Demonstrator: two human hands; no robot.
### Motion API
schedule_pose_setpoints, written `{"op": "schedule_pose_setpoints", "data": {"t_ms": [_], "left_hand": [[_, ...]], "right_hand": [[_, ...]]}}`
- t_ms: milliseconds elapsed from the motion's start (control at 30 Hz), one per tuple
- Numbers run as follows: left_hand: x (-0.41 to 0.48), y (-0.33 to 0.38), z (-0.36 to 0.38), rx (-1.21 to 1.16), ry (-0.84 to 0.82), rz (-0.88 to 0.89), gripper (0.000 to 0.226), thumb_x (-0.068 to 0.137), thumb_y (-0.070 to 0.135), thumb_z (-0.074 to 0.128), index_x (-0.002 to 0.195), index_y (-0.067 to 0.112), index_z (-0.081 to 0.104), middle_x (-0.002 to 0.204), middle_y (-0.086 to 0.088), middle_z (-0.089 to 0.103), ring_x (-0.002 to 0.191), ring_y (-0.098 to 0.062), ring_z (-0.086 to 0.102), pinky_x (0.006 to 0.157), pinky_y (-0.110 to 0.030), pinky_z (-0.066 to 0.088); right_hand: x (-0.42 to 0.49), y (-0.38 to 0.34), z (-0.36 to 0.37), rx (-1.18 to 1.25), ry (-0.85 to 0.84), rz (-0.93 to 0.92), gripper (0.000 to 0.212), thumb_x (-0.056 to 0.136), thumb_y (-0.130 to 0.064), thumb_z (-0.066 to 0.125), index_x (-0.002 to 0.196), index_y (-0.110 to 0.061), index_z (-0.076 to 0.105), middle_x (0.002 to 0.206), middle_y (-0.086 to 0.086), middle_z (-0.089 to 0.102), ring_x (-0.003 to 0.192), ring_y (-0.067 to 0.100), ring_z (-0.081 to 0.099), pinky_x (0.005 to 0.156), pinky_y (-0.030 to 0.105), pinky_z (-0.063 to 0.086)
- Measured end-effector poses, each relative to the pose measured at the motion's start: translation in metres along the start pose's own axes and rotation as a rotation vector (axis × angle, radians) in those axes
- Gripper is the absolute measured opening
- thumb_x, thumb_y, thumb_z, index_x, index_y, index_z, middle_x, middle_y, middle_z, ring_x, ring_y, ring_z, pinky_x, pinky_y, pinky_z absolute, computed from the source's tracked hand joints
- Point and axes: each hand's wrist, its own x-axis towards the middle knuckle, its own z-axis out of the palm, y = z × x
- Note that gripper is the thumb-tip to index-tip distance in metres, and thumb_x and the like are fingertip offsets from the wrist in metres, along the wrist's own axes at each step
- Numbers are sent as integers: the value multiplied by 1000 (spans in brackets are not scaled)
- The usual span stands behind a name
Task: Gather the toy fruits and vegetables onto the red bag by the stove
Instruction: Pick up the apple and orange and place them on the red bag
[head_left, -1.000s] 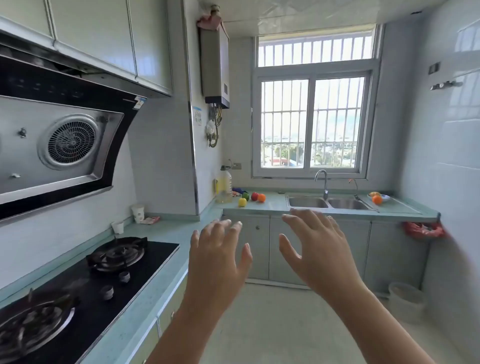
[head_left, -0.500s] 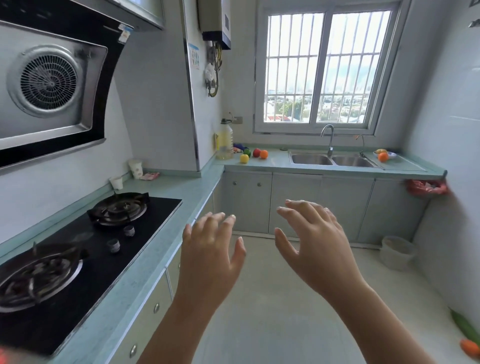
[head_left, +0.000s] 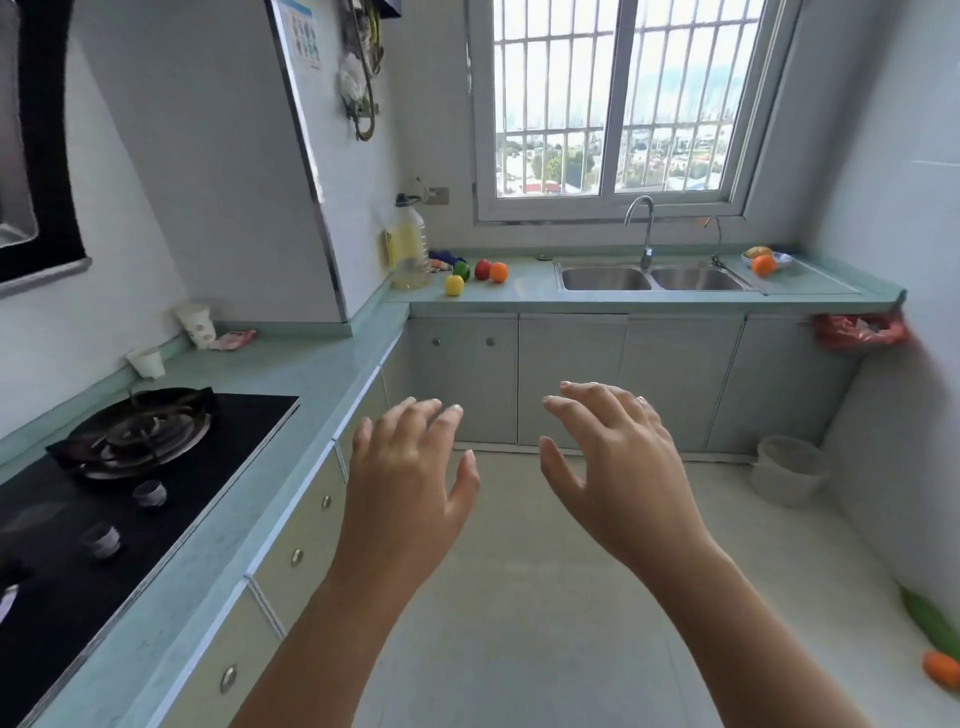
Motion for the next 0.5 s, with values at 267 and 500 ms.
{"op": "schedule_pose_setpoints", "data": {"t_ms": [267,500], "left_hand": [[85,25,106,-32,-34,30,41,82,31,42,107,7,65,108,-11,65,107,-31,59,91,-55,44],[126,3,176,-49,-88,-28,42,82,31,42,107,7,64,108,-12,65,106,-31,59,90,-55,44]], "right_hand": [[61,104,50,-54,-4,26,39,79,-34,42,101,-11,65,106,8,65,101,31,59,86,53,45],[97,143,116,4,-43,49,38,79,-33,43,101,-10,65,106,8,65,100,31,60,87,54,47]]}}
